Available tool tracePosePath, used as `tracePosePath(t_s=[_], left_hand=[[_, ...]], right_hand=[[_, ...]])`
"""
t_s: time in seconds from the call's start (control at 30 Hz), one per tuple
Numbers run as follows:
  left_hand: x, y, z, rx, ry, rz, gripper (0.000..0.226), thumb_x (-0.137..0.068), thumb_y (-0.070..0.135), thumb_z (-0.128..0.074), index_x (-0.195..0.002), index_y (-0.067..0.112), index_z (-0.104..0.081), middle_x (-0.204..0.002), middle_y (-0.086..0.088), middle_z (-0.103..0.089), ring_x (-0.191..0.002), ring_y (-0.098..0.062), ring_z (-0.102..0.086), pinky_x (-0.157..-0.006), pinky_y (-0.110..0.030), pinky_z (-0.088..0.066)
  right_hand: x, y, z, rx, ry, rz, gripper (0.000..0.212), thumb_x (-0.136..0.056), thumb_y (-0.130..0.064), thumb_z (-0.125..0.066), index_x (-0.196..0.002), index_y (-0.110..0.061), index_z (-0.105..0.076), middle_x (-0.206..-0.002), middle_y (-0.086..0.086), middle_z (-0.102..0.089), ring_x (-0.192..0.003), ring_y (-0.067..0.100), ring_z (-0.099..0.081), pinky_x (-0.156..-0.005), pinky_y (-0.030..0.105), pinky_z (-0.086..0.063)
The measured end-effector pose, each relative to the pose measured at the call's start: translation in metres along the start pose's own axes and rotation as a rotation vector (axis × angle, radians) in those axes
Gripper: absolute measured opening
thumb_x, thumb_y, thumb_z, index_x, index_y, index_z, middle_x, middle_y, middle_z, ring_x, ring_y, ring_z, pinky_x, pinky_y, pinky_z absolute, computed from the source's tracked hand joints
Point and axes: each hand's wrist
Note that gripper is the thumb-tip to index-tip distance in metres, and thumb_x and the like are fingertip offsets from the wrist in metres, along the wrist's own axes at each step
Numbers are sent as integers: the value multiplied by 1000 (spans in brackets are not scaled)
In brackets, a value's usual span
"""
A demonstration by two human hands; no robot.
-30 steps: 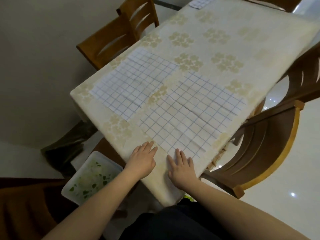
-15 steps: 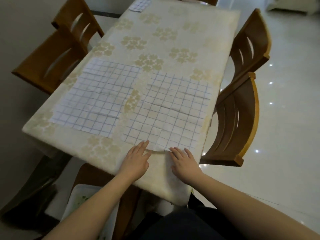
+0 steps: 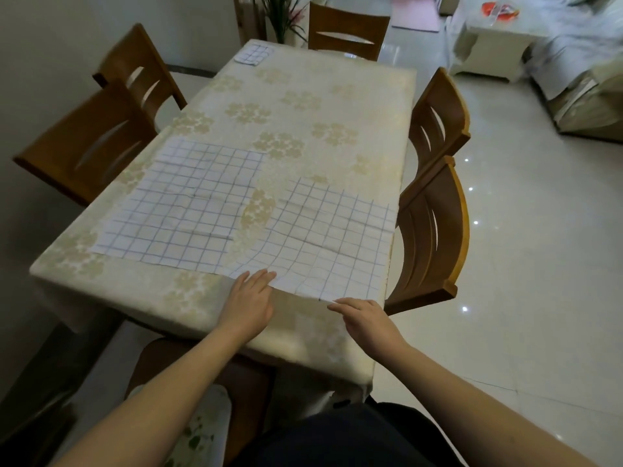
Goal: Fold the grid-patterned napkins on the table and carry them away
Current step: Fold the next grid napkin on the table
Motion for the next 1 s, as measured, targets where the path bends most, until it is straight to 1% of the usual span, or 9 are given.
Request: tracePosePath(t_s=[0.13, 0.2, 0.27, 0.3, 0.4, 0.53, 0.6, 0.73, 1.0], left_hand=[[12, -5, 21, 44, 307, -111, 24, -83, 16, -49, -76, 14, -72, -88, 0, -72, -90, -20, -66, -93, -41, -39], [17, -6, 26, 36, 398, -135, 25, -84, 16, -49, -71, 15, -70, -79, 0, -70, -81, -20, -65, -86, -41, -41], [19, -8, 27, 12, 422, -142, 26, -86, 17, -48, -71, 15, -69, -77, 1, -68, -79, -21, -64, -84, -40, -41], [19, -8, 28, 0, 425, -142, 26, -87, 18, -47, -72, 15, -68, -77, 1, -68, -79, -21, -64, -84, -40, -41], [14, -6, 29, -18, 434, -132, 26, -87, 18, -46, -74, 15, -68, -80, 0, -68, -82, -22, -64, -86, -41, -41], [-3, 2, 34, -21, 442, -123, 26, -88, 17, -45, -81, 14, -70, -88, -1, -67, -90, -24, -64, -96, -43, -38], [-15, 7, 36, -35, 429, -101, 27, -87, 18, -45, -94, 13, -70, -99, -2, -67, -101, -25, -62, -101, -45, -35], [-48, 20, 40, -145, 325, -16, 44, -86, 22, -42, -122, 7, -63, -125, -5, -61, -124, -25, -49, -112, -51, -25], [-139, 44, 32, -245, 89, 57, 62, -82, 22, -38, -140, 1, -47, -150, -8, -43, -144, -24, -24, -117, -53, -8]], right_hand=[[7, -9, 13, -165, -52, -27, 27, -91, -12, -59, -114, -23, -69, -109, -8, -70, -97, 8, -65, -86, 22, -53], [12, -13, 15, -205, -60, -53, 27, -92, -18, -58, -116, -27, -67, -110, -12, -69, -98, 4, -64, -84, 16, -52], [18, -17, 17, -203, -64, -103, 29, -94, -25, -58, -122, -32, -61, -110, -14, -68, -98, 4, -64, -80, 6, -46], [21, -18, 17, -205, -62, -131, 31, -95, -27, -57, -126, -33, -58, -108, -13, -68, -95, 5, -65, -77, 7, -45], [25, -18, 21, -211, -49, -185, 36, -96, -29, -55, -131, -34, -49, -103, -12, -68, -89, 9, -65, -78, 20, -52], [21, -5, 28, -211, 35, -253, 23, -94, -29, -60, -115, -25, -66, -99, -10, -73, -90, 11, -67, -77, 27, -55], [16, 4, 35, -186, 39, -277, 21, -94, -30, -59, -112, -23, -68, -97, -7, -73, -89, 13, -67, -77, 30, -56], [-4, 26, 53, -217, 101, -339, 19, -96, -29, -58, -109, -20, -69, -96, -5, -73, -87, 13, -66, -77, 32, -55], [-66, 93, 87, -274, 60, -456, 20, -98, -30, -53, -107, -19, -68, -91, -2, -71, -82, 17, -65, -75, 37, -55]])
Point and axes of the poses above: each hand's wrist, its own x-axis away from the middle knuckle, its own z-axis out of the back of the hand, y = z × x
